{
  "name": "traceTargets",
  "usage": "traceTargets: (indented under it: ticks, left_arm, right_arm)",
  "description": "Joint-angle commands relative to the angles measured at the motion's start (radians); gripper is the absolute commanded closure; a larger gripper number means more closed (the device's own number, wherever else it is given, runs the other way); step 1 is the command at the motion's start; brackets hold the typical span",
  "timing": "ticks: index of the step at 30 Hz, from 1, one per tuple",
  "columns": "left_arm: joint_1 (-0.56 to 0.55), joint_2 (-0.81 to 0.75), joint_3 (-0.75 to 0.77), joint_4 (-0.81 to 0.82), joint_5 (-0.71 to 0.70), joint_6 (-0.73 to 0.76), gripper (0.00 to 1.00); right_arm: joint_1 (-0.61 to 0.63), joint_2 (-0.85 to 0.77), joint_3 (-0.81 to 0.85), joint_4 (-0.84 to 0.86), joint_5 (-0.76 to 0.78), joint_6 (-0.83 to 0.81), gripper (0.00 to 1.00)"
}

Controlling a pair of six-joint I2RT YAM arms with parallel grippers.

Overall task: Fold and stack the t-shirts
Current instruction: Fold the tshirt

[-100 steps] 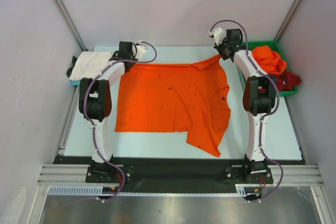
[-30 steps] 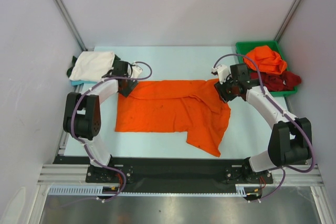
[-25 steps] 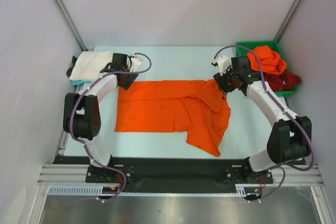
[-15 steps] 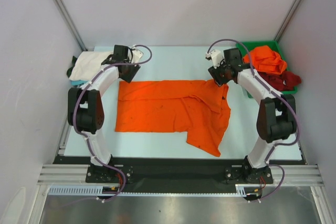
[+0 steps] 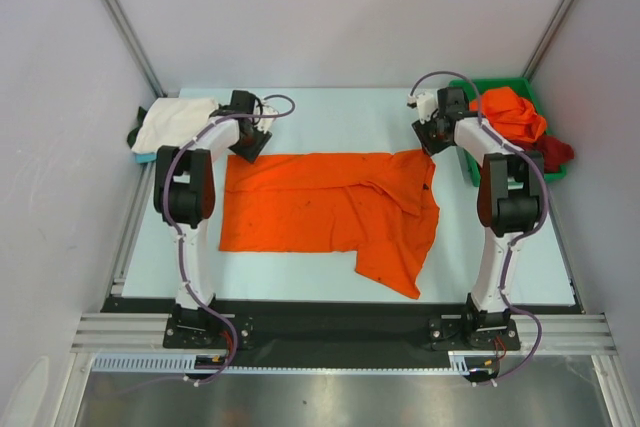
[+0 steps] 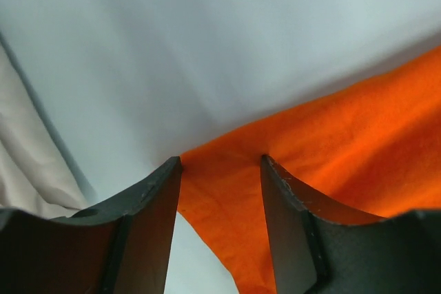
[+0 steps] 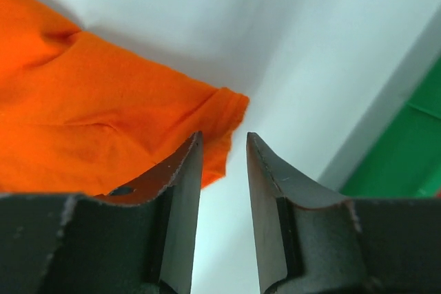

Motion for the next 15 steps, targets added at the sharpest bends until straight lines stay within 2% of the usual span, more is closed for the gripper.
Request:
traceTargets:
  ticks: [1,6,7,10,15]
  left_arm:
    - [0.014,0.022,0.067,-0.008,-0.024,-0.019,0.45]
    - [0.016,0.056,0.080,-0.001,-0.039,-0.022,0.46]
    - [0.016,0.064,0.081,-0.001,-0.042,-0.020,0.46]
    - [0.016,0.078,0.083,0.006,-0.057,-0.013,0.46]
    - [0.017,0.101,0.109,0.014,-0.067,-0.014,0.47]
  right_arm:
    - [0.006,0.032,0.032,-0.006,-0.020,0.001,0.64]
    - [0.007,0.083,0.042,-0.007,-0.008,-0.001,0.65]
    - [0.003,0.090,0.043,-0.003,-0.005,-0.001,0.73]
    - [0.000,0.113,0.055,0.000,0.007,-0.010,0.89]
    - [-0.022,0.142,0.074,0.022,0.040,-0.013,1.00]
